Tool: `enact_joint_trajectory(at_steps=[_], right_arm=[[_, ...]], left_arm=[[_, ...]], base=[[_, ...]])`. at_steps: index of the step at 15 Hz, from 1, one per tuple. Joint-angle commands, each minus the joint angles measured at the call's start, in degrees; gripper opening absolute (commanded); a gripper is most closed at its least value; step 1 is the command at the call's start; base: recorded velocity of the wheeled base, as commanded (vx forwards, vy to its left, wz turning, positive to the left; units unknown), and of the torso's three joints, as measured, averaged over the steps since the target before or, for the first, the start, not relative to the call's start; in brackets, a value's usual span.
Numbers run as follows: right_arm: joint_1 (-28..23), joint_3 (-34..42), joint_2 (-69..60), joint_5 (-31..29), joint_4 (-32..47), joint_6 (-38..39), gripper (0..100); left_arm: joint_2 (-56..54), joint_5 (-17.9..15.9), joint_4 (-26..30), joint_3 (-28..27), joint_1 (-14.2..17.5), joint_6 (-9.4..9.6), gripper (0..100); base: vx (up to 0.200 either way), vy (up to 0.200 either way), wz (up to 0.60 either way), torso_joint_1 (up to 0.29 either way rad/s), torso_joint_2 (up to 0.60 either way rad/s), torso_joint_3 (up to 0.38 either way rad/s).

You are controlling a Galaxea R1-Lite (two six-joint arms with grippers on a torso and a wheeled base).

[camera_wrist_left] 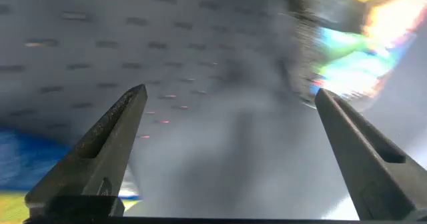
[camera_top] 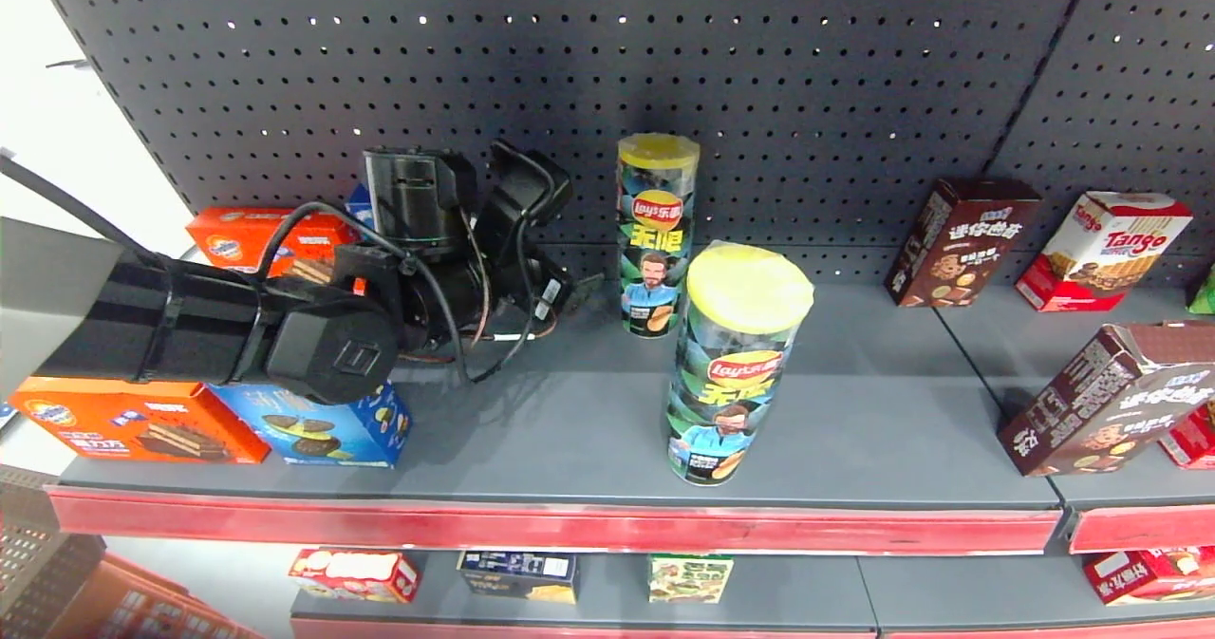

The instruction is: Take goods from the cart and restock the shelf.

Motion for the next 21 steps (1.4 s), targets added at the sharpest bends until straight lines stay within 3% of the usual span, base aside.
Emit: enact_joint_trajectory(at_steps=[1,5,21], right_arm=[[0.00,0.01,0.08,0.00,-0.01,-0.01,100],[0.00,0.01,0.08,0.00,-0.01,-0.01,100],[0.00,0.01,0.08,0.00,-0.01,0.07,100]], left_arm=[[1.61,2.66,-0.62,-0.39,-0.33,0.01,100],[4.33,5.73,-1.15,-2.85,-0.68,-0.25,100],[9.16,5.73,-1.15,-8.39,-4.37,-0.60,100]], base=[[0.000,0.000,0.00,0.000,0.00,0.000],[0.000,0.000,0.00,0.000,0.00,0.000],[0.000,0.000,0.00,0.000,0.00,0.000]])
